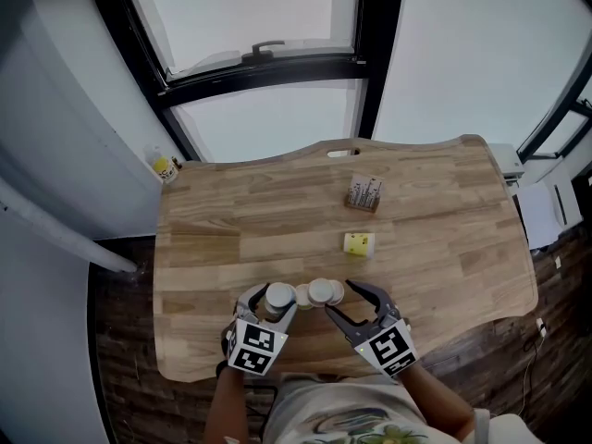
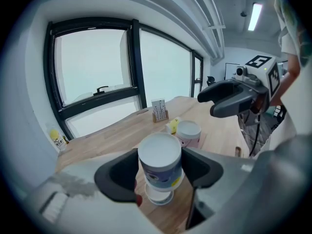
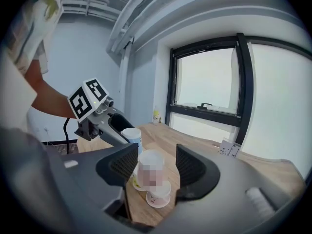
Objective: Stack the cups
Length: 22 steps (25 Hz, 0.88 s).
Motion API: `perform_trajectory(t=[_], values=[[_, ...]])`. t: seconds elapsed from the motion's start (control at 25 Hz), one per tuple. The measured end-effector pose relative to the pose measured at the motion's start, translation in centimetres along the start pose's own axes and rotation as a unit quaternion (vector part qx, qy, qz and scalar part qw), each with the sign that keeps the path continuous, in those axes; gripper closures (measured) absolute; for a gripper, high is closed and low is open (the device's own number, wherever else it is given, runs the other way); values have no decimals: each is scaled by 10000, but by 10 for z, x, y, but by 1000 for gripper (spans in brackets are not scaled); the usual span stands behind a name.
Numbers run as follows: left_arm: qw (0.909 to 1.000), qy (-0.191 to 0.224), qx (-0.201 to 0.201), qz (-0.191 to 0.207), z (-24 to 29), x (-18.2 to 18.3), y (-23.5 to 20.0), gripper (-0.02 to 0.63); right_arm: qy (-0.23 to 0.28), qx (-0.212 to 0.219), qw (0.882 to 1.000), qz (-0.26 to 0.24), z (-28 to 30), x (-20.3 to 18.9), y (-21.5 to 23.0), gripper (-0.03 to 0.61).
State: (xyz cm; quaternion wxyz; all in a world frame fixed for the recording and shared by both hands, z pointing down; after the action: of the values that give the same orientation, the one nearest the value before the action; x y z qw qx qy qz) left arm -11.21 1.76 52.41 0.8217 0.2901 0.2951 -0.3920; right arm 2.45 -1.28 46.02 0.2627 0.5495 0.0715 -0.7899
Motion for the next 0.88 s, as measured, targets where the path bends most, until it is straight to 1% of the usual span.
perform_trajectory(t=[0.16,0.52,0.88], values=[[10000,-8,-3,-1,5,-2,3,324,-66,-69,10000,18,-1,-4,3,333],[9998,-45,34,181,11,-5,8,324,-162,-171,9997,50,-1,-10,9,333],[9998,-60,-68,203,17,-6,12,324,-149,-302,9994,100,-5,-9,20,333]])
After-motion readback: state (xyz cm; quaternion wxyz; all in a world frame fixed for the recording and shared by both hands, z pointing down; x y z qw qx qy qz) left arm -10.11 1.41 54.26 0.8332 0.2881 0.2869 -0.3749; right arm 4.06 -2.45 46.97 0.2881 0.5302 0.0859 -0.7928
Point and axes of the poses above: the fingertips, and each gripper's own axes: z forward along the fingers, y to its right, x out of its top, the point moved 3 cm from there along -z, backward along the fingers, and after that the axes turned 15 degrees about z, right-handed, at the moved point
